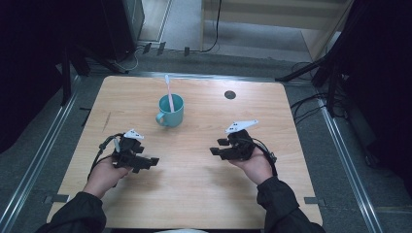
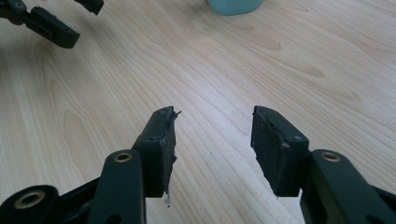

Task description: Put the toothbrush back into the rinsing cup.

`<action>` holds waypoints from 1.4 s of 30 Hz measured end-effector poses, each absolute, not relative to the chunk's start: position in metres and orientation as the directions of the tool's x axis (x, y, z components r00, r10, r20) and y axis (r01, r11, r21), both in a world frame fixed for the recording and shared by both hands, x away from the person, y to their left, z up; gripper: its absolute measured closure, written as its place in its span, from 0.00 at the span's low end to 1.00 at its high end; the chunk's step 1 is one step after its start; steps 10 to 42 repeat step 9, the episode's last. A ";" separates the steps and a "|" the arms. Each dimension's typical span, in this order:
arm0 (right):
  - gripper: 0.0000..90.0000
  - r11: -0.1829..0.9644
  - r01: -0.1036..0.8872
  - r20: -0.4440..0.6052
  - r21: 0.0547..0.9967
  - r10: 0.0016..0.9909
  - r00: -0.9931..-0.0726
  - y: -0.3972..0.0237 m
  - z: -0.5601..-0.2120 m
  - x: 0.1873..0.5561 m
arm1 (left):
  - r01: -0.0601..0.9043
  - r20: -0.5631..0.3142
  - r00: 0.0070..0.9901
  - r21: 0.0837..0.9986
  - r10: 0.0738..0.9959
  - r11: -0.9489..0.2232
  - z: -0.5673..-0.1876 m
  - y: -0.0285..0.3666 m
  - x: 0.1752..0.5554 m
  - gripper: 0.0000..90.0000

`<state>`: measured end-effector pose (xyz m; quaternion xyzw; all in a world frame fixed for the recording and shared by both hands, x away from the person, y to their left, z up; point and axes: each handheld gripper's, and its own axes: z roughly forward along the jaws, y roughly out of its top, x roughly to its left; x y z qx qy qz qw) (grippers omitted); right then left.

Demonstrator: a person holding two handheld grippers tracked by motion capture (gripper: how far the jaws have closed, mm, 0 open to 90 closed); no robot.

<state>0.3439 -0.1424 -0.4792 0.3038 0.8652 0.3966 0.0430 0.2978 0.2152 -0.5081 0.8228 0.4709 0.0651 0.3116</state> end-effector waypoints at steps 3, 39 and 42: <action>0.55 0.495 0.487 0.166 0.720 0.559 -0.813 -0.143 -0.479 0.345 | 0.735 -0.186 0.547 0.574 0.816 -0.361 -0.508 0.216 0.298 0.22; 0.53 0.485 0.496 0.171 0.721 0.569 -0.805 -0.145 -0.479 0.345 | 0.742 -0.184 0.540 0.565 0.821 -0.361 -0.510 0.217 0.299 0.21; 0.53 0.485 0.496 0.171 0.721 0.569 -0.805 -0.145 -0.479 0.345 | 0.742 -0.184 0.540 0.565 0.821 -0.361 -0.510 0.217 0.299 0.21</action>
